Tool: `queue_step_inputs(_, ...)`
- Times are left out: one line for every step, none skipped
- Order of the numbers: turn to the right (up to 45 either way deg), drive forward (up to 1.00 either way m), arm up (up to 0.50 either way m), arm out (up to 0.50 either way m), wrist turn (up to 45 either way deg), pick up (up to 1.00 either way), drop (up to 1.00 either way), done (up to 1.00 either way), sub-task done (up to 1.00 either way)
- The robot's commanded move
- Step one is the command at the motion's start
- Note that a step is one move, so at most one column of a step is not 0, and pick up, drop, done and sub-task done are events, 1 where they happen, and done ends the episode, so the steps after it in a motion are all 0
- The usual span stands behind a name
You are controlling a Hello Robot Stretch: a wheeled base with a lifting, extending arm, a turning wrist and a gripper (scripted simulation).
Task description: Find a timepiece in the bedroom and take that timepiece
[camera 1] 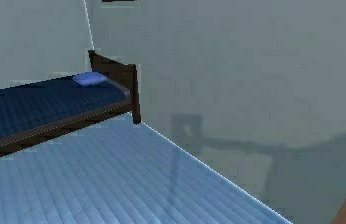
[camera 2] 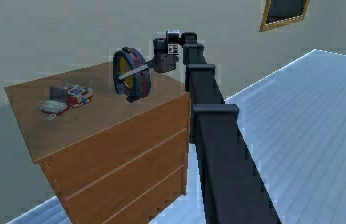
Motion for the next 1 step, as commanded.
queue_step_inputs(0.0,0.00,0.00,0.00,0.0,0.00,0.00,1.00,0.00)
